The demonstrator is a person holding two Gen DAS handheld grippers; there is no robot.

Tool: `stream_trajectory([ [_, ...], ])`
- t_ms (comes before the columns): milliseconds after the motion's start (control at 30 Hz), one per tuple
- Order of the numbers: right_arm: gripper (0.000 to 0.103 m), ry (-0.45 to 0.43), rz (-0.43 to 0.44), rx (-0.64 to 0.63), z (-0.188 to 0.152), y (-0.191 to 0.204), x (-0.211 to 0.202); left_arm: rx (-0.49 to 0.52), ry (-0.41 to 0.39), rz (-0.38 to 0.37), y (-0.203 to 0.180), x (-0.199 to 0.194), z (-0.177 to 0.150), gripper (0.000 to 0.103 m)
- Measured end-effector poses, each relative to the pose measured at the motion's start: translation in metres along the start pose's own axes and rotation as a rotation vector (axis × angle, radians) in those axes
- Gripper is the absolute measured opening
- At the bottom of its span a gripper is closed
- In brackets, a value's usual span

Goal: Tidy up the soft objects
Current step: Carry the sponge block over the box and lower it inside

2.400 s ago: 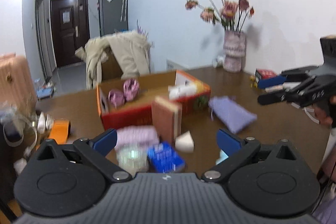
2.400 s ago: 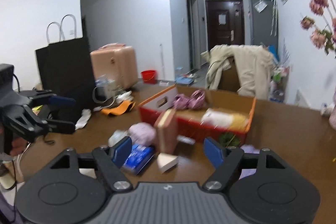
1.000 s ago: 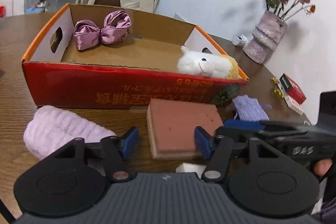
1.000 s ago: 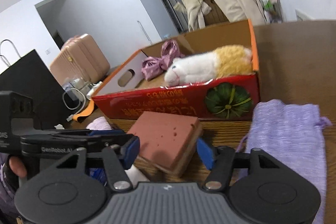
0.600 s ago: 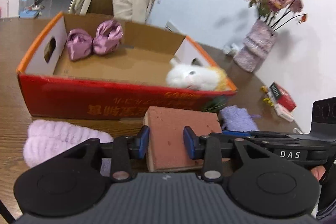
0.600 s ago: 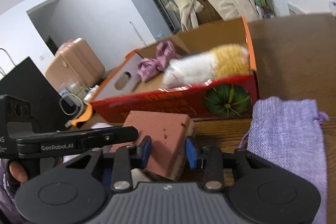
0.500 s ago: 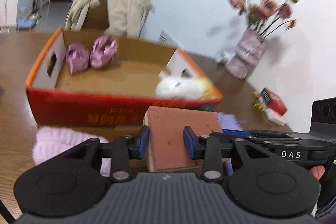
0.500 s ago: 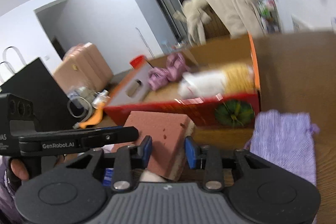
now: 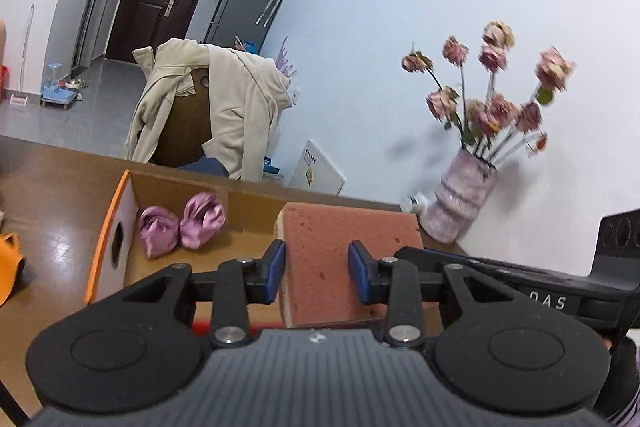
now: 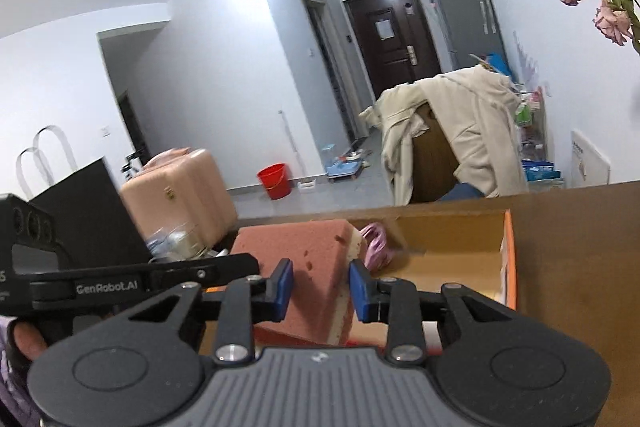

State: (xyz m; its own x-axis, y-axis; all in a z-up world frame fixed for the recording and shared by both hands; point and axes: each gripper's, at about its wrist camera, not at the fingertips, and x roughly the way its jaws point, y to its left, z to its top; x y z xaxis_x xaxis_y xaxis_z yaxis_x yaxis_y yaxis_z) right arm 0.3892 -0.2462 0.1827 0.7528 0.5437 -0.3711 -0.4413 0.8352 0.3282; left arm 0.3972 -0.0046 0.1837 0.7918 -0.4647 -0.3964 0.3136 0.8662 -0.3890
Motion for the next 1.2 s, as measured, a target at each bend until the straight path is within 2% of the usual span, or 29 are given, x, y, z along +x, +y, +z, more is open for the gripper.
stream_trajectory([
  [167,0.03,0.019,-0.052,0.023,0.025,-0.041,0.042,-0.089,0.031,-0.012,0.019,0.075,0.02,0.035],
  [467,0.03,0.152,-0.18,0.065,0.033,-0.136,0.145,-0.1,0.181,0.06,0.043,0.219,0.025,0.035],
  [533,0.03,0.166,-0.21,0.079,0.031,-0.152,0.161,-0.088,0.222,0.067,0.044,0.241,0.022,0.035],
  [633,0.032,0.17,-0.271,0.035,0.029,-0.159,0.178,-0.07,0.276,0.081,0.043,0.263,0.016,0.035],
  [733,0.033,0.161,-0.32,-0.033,0.027,-0.152,0.184,-0.04,0.283,0.092,0.041,0.264,0.015,0.035],
  [800,0.041,0.14,-0.321,-0.054,0.029,-0.148,0.181,-0.037,0.258,0.098,0.039,0.255,0.017,0.039],
  [833,0.043,0.124,-0.324,-0.052,0.031,-0.145,0.176,-0.034,0.248,0.097,0.037,0.249,0.019,0.044],
  [1000,0.045,0.063,-0.31,-0.069,0.046,-0.127,0.135,0.007,0.193,0.125,0.02,0.201,0.032,0.047],
  [1133,0.053,0.029,-0.292,-0.119,0.056,-0.095,0.085,0.084,0.149,0.144,-0.003,0.144,0.042,0.058],
  [1200,0.057,0.02,-0.279,-0.149,0.058,-0.077,0.058,0.14,0.132,0.166,-0.017,0.113,0.043,0.072],
])
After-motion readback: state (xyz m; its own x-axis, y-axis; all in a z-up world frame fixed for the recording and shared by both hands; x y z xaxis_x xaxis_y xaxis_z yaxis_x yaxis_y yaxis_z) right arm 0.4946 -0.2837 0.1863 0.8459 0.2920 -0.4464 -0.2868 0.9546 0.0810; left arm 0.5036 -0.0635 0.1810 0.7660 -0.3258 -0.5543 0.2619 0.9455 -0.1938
